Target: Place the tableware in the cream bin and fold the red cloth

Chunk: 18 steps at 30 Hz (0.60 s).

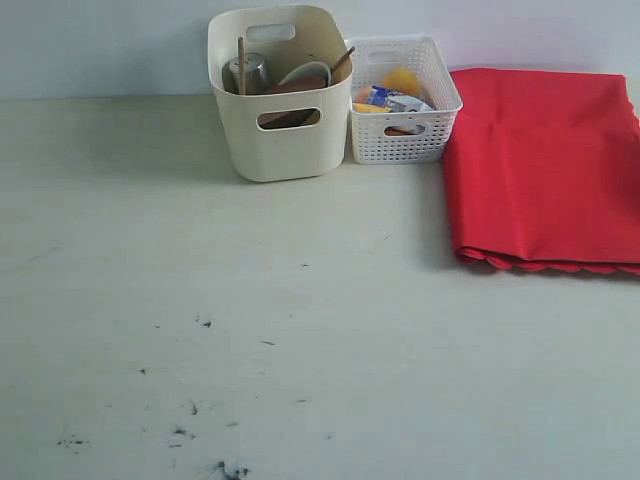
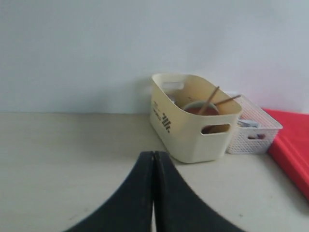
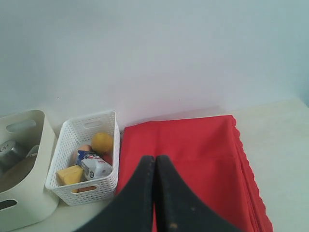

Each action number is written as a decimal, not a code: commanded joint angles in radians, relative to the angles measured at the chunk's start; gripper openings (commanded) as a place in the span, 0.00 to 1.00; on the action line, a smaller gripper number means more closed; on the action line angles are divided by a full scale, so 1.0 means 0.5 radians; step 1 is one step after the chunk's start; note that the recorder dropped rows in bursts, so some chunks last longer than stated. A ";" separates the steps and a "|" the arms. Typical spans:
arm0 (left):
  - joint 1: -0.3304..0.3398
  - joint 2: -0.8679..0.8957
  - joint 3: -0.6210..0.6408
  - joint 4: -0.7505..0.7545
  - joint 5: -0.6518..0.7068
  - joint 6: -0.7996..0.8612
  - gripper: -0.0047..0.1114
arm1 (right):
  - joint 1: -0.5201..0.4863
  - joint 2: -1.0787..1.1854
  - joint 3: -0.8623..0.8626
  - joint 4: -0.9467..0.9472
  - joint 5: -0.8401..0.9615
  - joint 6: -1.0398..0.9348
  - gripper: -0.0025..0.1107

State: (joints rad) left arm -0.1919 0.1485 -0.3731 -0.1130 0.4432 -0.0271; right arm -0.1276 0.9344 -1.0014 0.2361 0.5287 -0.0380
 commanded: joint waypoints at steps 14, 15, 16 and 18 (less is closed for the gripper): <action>0.210 -0.297 0.746 -0.027 -0.264 -0.005 0.04 | -0.001 -0.009 0.006 -0.003 -0.005 -0.009 0.02; 0.210 -0.297 0.746 -0.027 -0.264 -0.005 0.04 | -0.001 -0.009 0.006 -0.003 -0.005 -0.009 0.02; 0.210 -0.297 0.746 -0.027 -0.264 -0.005 0.04 | -0.001 -0.009 0.006 -0.003 -0.005 -0.009 0.02; 0.210 -0.297 0.746 -0.027 -0.264 -0.005 0.04 | -0.001 -0.009 0.006 -0.003 -0.005 -0.009 0.02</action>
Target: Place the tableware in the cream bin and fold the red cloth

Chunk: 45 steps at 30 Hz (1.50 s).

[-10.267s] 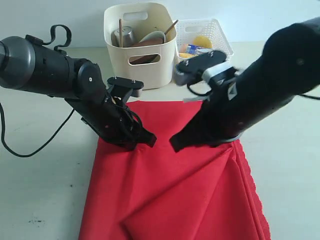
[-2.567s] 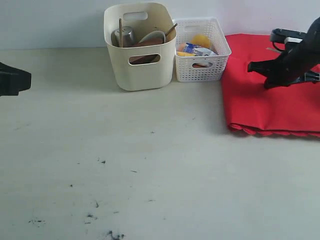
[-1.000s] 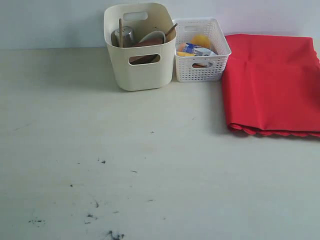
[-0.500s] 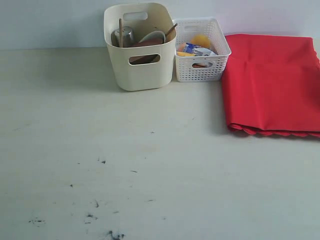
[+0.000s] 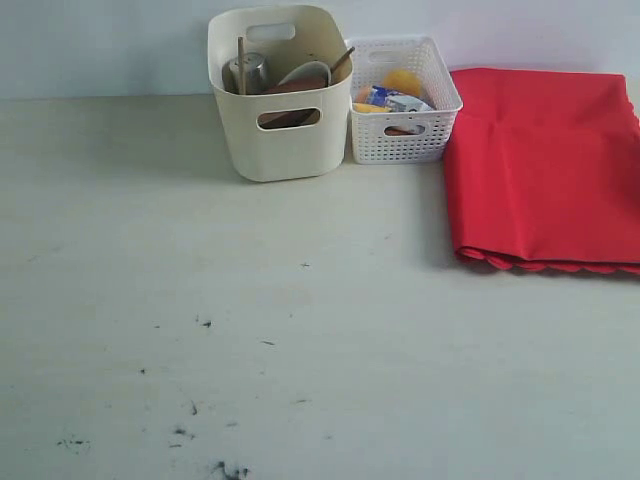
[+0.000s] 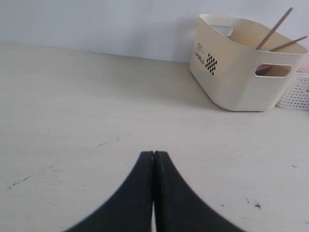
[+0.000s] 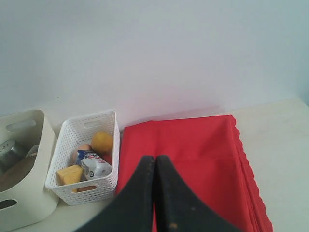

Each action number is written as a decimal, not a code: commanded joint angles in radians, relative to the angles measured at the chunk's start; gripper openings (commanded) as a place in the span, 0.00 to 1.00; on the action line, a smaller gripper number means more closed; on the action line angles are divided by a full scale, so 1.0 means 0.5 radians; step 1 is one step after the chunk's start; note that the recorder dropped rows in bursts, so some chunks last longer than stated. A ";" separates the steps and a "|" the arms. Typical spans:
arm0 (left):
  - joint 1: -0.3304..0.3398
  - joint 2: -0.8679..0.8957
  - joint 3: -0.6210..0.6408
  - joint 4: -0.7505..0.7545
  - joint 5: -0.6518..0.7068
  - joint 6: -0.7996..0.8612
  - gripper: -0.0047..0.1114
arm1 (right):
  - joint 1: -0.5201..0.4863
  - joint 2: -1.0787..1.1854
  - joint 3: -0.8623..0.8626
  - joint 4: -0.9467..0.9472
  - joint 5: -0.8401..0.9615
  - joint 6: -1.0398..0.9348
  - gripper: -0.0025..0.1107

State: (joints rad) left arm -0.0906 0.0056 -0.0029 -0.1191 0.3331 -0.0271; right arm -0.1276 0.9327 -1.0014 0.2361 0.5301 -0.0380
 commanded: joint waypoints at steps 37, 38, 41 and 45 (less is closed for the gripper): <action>0.008 -0.011 0.006 -0.014 -0.044 -0.005 0.04 | 0.269 -1.077 0.619 -0.279 -0.148 -0.092 0.02; 0.008 -0.011 0.006 -0.014 -0.044 -0.005 0.04 | 0.269 -1.129 0.709 -0.279 -0.148 -0.092 0.02; 0.008 -0.011 0.006 -0.014 -0.044 -0.005 0.04 | 0.269 -1.341 1.087 -0.279 -0.157 -0.092 0.02; 0.008 -0.011 0.006 -0.014 -0.044 -0.005 0.04 | 0.269 -1.455 1.336 -0.279 -0.349 -0.016 0.02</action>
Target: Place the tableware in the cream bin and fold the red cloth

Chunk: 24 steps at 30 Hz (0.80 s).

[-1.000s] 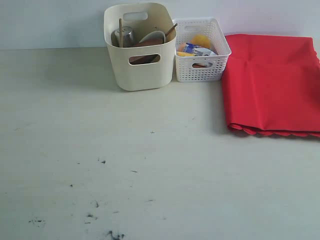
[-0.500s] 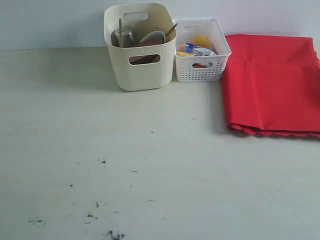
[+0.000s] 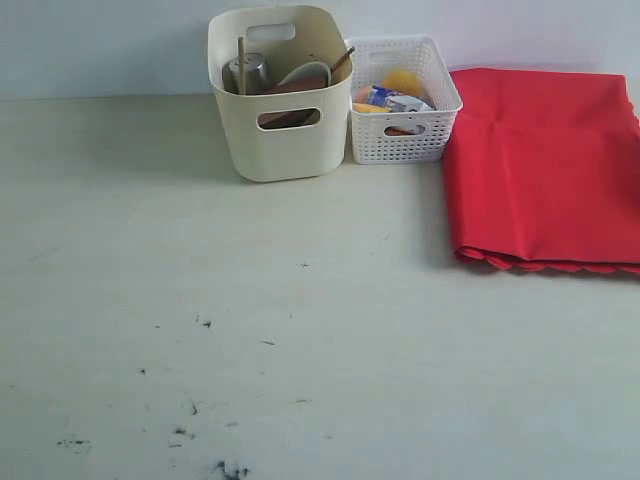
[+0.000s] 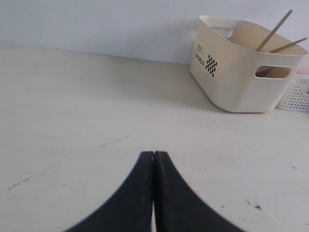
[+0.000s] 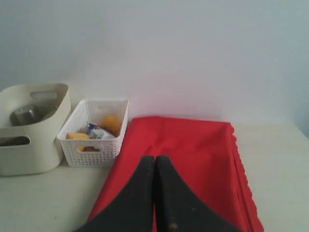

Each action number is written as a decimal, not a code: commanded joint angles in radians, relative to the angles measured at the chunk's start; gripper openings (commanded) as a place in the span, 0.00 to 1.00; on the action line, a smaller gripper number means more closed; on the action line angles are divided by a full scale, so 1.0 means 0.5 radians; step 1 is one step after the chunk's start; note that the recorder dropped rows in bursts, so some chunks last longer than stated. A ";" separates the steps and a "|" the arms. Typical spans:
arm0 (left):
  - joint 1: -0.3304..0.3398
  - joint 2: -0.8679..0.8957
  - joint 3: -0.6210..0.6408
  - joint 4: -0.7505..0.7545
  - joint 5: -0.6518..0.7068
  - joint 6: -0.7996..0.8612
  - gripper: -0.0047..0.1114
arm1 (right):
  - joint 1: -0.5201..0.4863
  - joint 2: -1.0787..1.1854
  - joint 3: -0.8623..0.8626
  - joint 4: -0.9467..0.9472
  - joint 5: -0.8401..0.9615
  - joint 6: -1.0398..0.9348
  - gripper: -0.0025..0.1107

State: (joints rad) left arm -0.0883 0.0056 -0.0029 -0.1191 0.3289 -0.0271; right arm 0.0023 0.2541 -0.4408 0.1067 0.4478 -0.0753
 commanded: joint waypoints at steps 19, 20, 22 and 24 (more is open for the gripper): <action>0.003 -0.011 0.006 -0.014 -0.036 -0.005 0.04 | 0.169 -0.508 0.882 -0.043 -0.283 0.087 0.02; 0.003 -0.011 0.006 -0.014 -0.036 -0.005 0.04 | 0.169 -0.508 0.882 -0.043 -0.283 0.066 0.02; 0.003 -0.011 0.006 -0.014 -0.036 -0.005 0.04 | 0.169 -0.508 0.882 -0.043 -0.283 0.031 0.02; 0.003 -0.011 0.006 -0.014 -0.036 -0.005 0.04 | 0.169 -0.508 0.882 -0.043 -0.283 0.031 0.02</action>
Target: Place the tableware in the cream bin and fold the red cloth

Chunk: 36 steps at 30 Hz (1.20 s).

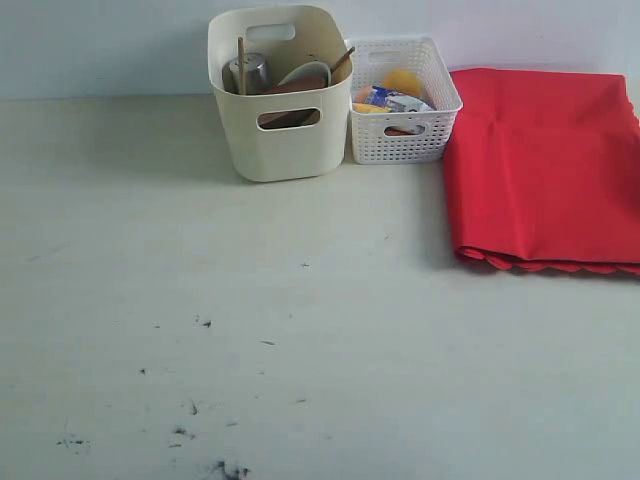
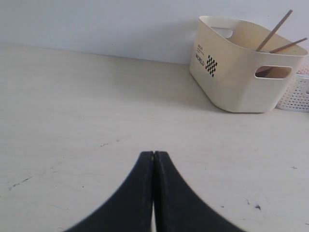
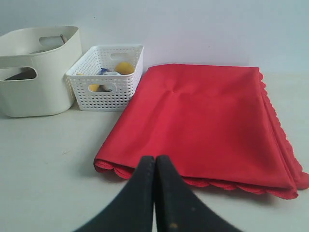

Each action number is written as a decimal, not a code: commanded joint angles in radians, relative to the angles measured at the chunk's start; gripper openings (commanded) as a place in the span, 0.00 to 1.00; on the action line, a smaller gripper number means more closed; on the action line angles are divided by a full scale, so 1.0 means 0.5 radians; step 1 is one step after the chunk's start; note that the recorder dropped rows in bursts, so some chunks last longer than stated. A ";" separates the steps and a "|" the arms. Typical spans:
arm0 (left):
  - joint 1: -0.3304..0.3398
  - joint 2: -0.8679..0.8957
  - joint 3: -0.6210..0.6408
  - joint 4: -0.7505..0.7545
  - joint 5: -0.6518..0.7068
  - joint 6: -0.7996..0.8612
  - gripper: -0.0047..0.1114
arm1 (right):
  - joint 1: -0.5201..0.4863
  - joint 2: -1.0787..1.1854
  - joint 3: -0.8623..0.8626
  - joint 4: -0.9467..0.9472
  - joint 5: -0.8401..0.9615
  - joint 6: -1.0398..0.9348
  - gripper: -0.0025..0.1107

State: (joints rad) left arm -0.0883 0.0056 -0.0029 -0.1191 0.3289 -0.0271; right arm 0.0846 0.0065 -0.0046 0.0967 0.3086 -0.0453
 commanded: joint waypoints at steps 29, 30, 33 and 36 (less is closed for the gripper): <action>0.003 -0.011 0.006 -0.014 -0.036 -0.005 0.04 | 0.000 -0.013 0.009 0.001 -0.008 -0.024 0.02; 0.003 -0.011 0.006 -0.014 -0.036 -0.005 0.04 | 0.000 -0.013 0.009 0.001 -0.008 -0.024 0.02; 0.003 -0.011 0.006 -0.014 -0.036 -0.005 0.04 | 0.000 -0.013 0.009 0.001 -0.008 -0.020 0.02; 0.003 -0.011 0.006 -0.014 -0.036 -0.005 0.04 | 0.000 -0.013 0.009 0.001 -0.008 -0.020 0.02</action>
State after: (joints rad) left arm -0.0883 0.0056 -0.0029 -0.1191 0.3270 -0.0271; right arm 0.0846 0.0065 -0.0046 0.0979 0.3086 -0.0543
